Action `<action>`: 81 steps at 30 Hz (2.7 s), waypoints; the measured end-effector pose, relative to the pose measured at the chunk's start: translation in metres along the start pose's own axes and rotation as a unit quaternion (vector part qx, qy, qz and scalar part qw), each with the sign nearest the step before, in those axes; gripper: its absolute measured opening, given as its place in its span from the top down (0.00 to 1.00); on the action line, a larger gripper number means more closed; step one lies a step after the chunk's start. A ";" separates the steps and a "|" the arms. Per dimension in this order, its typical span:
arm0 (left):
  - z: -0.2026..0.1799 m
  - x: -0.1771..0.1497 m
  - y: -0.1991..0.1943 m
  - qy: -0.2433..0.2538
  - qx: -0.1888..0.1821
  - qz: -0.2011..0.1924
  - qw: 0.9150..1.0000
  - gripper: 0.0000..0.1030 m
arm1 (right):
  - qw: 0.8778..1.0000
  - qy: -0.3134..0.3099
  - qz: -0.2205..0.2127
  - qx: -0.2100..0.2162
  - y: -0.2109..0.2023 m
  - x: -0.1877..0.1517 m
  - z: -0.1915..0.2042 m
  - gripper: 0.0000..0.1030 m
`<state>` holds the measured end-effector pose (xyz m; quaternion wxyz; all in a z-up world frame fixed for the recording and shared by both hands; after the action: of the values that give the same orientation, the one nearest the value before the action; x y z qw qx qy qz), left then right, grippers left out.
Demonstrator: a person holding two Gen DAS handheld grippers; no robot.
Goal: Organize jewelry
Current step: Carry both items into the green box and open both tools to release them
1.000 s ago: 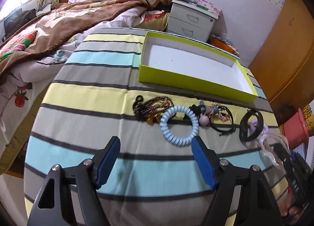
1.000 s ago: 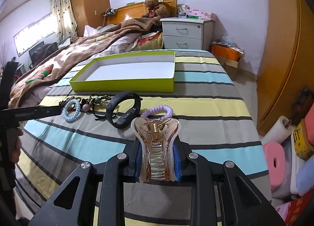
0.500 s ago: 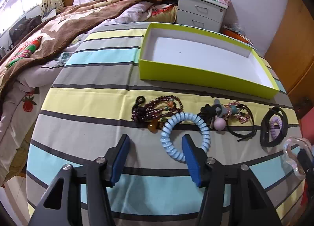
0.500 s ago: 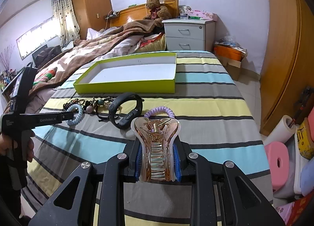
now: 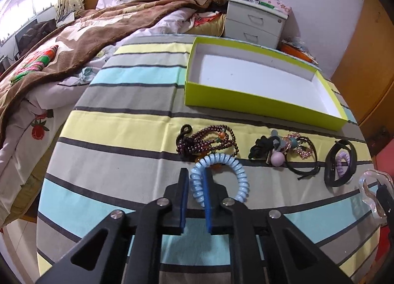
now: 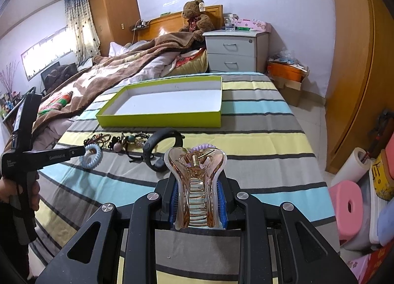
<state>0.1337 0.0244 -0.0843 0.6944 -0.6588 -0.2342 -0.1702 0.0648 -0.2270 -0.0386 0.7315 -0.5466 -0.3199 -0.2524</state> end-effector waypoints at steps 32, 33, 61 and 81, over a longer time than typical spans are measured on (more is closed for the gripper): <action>0.005 -0.013 0.009 0.021 0.030 0.007 0.999 0.32 | 1.000 0.009 -0.016 0.008 -0.002 0.010 0.003 0.74; 0.004 -0.012 0.008 0.021 0.029 0.003 0.999 0.47 | 1.000 0.009 -0.016 0.007 -0.001 0.010 0.003 0.74; -0.005 0.048 -0.036 0.022 -0.064 -0.053 0.996 0.90 | 0.999 0.006 -0.050 0.005 0.011 0.082 0.008 0.74; -0.027 0.138 0.030 -0.013 -0.107 -0.040 0.993 0.90 | 0.999 0.001 0.032 0.012 0.140 0.134 -0.023 0.74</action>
<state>0.2675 0.0102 -0.0342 0.6092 -0.7217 -0.2500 -0.2133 0.2594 -0.2133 -0.0328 0.7463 -0.5473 -0.3046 -0.2250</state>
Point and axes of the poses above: each gripper's, at about its wrist camera, not at the fingertips, and y roughly the way its jaws point, z to its left, x to its top, the point moved 8 cm from there along y, roughly the way its jaws point, and after that the axes turned 7 degrees about x, right-handed, at the moved point
